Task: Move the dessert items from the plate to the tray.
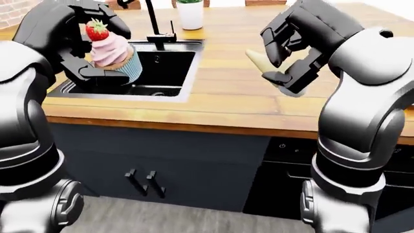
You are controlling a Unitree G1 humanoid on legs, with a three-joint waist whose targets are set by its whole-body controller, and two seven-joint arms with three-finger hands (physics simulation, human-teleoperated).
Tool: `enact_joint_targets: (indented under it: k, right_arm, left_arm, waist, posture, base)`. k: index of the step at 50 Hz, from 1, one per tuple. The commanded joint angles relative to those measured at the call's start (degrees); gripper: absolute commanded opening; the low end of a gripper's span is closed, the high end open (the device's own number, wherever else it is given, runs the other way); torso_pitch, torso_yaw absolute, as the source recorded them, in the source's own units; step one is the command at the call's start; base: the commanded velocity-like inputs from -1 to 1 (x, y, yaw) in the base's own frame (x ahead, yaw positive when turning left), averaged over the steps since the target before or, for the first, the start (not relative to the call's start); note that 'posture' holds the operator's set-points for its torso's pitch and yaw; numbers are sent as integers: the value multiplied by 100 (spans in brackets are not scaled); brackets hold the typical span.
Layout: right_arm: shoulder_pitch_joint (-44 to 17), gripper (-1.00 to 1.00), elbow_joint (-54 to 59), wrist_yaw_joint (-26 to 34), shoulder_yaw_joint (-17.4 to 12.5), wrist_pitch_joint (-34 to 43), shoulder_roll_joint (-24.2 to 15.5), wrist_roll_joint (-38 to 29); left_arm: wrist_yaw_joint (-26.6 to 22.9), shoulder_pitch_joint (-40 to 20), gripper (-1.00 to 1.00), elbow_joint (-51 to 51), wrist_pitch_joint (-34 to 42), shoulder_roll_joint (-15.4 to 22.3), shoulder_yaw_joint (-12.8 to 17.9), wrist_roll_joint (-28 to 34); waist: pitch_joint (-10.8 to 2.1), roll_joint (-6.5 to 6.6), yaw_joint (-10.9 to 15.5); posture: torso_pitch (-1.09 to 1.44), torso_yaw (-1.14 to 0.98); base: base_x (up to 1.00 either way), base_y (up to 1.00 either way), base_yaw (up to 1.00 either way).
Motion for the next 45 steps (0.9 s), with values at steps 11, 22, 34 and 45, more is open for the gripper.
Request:
enact_joint_targets:
  k: [11, 22, 34, 45]
  right_arm:
    - [-253, -100, -319, -45, -199, 20, -103, -116]
    - [-95, -100, -422, -98, -254, 54, -61, -34]
    - [-45, -100, -483, -144, -244, 89, -28, -7]
    - [-15, -100, -534, -200, -268, 118, 4, 56]
  left_arm:
    - [45, -271, -100, -266, -138, 14, -30, -35]
    - [53, -280, -100, -314, -76, -21, -59, -13]
    - [51, -293, -100, -318, -75, -20, -54, -23]
    - [53, -266, -100, -356, -72, -29, -61, -27]
  waist:
    - [-261, -699, -149]
    - [-198, -57, -65]
    - [-304, -728, -192]
    - [-248, -70, -77]
  posture:
    - [0, 0]
    - [0, 0]
    - [0, 0]
    - [0, 0]
  base:
    - [0, 100, 0]
    - [0, 100, 0]
    - [0, 100, 0]
    - [0, 97, 0]
